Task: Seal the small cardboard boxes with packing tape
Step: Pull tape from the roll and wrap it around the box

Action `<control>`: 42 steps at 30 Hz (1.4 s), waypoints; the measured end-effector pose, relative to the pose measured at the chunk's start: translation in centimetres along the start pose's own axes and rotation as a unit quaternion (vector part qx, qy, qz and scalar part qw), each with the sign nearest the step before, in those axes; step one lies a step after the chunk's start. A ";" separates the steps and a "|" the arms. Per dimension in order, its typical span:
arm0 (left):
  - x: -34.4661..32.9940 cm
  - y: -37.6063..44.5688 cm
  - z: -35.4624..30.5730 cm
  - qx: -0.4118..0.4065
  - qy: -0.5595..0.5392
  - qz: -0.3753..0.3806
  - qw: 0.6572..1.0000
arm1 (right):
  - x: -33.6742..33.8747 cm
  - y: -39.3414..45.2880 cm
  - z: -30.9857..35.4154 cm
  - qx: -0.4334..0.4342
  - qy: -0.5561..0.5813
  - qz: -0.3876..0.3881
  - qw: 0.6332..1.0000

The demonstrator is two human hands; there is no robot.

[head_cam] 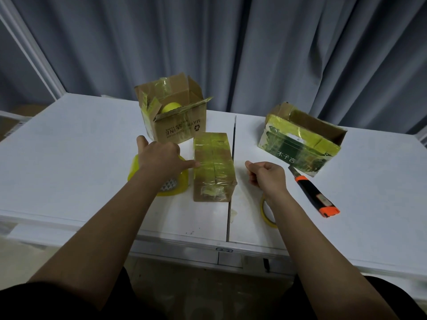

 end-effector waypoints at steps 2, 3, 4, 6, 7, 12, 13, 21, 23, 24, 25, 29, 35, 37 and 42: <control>0.0 0.0 -0.2 0.004 0.005 0.005 1.000 | -0.1 0.0 -0.3 -0.001 -0.013 -0.005 1.000; 0.1 0.0 -0.2 0.006 0.006 0.008 1.000 | -0.2 0.0 -0.4 0.002 -0.025 -0.008 1.000; 0.1 0.0 -0.2 0.008 0.007 0.011 1.000 | -0.4 -0.1 -0.5 0.006 -0.039 -0.012 0.999; 0.1 0.0 -0.2 0.012 0.008 0.012 1.000 | -0.8 -0.3 -0.8 0.010 -0.063 -0.017 0.998; 0.1 0.0 -0.2 0.012 0.008 0.011 1.000 | -1.1 -0.4 -0.9 0.010 -0.070 -0.019 0.997; 0.2 0.0 -0.3 0.016 0.003 0.009 1.000 | -1.1 -0.5 -0.8 0.025 -0.137 -0.044 0.989; 0.3 -0.1 -0.3 0.020 0.003 0.011 1.000 | -0.7 -0.6 -0.9 0.035 -0.162 -0.059 0.984; 0.2 -0.4 -0.5 0.009 0.013 -0.002 1.000 | 1.6 -3.9 3.8 0.236 -0.072 -0.154 0.957; 0.3 -0.3 -0.5 0.009 0.010 -0.002 1.000 | -0.7 -5.4 4.9 0.263 -0.057 -0.101 0.958; 0.3 -0.3 -0.5 0.009 0.010 -0.002 1.000 | -2.2 -6.0 5.0 0.267 -0.083 -0.070 0.958; 0.3 -0.3 -0.5 0.010 0.011 -0.002 1.000 | -3.6 -6.5 4.8 0.264 -0.119 -0.040 0.956; 0.4 -0.4 -0.7 0.003 0.017 -0.012 1.000 | -6.0 -6.7 2.1 0.182 -0.114 0.000 0.977; 0.4 -0.6 -0.5 0.012 0.015 0.000 1.000 | -6.2 -5.7 0.2 0.136 -0.097 0.059 0.984; 0.3 -0.7 -0.5 0.020 0.012 0.011 1.000 | -6.2 -4.8 0.3 0.133 -0.091 0.085 0.983; 0.3 -1.2 0.4 0.078 -0.071 0.050 0.993 | -7.0 -2.0 2.4 0.155 -0.166 0.110 0.968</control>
Point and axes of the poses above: each hand's wrist, its own y-axis towards the middle knuckle, its own x-axis out of the back of the hand, z = x × y, the point moved 6 cm from there along y, towards the middle knuckle, and after that the axes turned 13 degrees about -y, right-handed, at the moved point
